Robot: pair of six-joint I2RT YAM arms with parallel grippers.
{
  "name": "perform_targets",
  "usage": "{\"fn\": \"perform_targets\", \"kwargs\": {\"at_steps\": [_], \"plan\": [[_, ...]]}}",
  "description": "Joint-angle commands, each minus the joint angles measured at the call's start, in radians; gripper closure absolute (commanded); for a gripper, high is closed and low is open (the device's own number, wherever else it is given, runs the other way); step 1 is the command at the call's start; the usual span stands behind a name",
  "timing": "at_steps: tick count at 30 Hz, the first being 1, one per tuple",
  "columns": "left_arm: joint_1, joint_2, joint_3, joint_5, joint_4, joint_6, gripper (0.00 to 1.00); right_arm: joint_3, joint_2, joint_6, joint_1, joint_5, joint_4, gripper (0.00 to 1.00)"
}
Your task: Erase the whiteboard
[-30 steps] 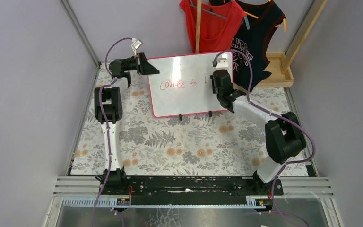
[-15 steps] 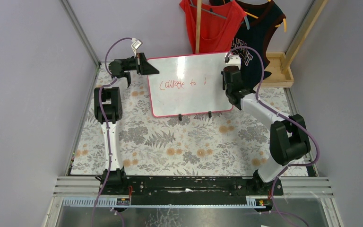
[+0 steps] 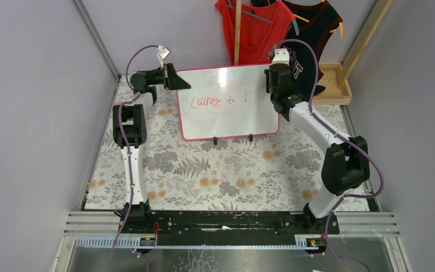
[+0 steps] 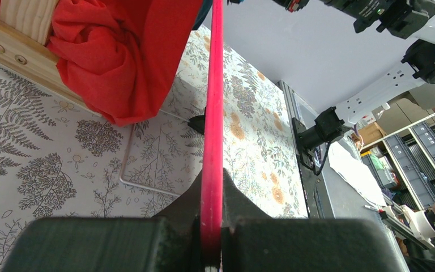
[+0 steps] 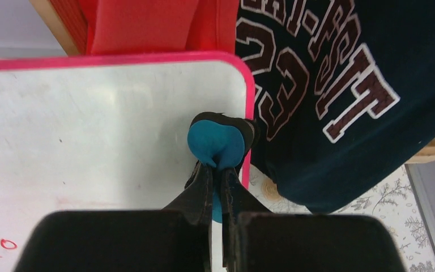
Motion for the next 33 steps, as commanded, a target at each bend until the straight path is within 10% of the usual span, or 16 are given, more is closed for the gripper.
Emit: {"fn": "perform_targets", "kwargs": {"at_steps": [1, 20, 33], "plan": [[0.0, -0.017, -0.007, 0.017, 0.071, -0.034, 1.0, 0.07, 0.022, -0.026, -0.009, -0.001, -0.011, 1.0], [-0.001, -0.012, -0.022, 0.016, 0.072, -0.024, 1.0, -0.324, -0.147, 0.111, -0.006, -0.092, 0.088, 1.0], [-0.001, -0.03, -0.041, 0.017, 0.071, -0.021, 1.0, 0.017, 0.015, 0.025, -0.01, -0.047, -0.026, 1.0]]}}
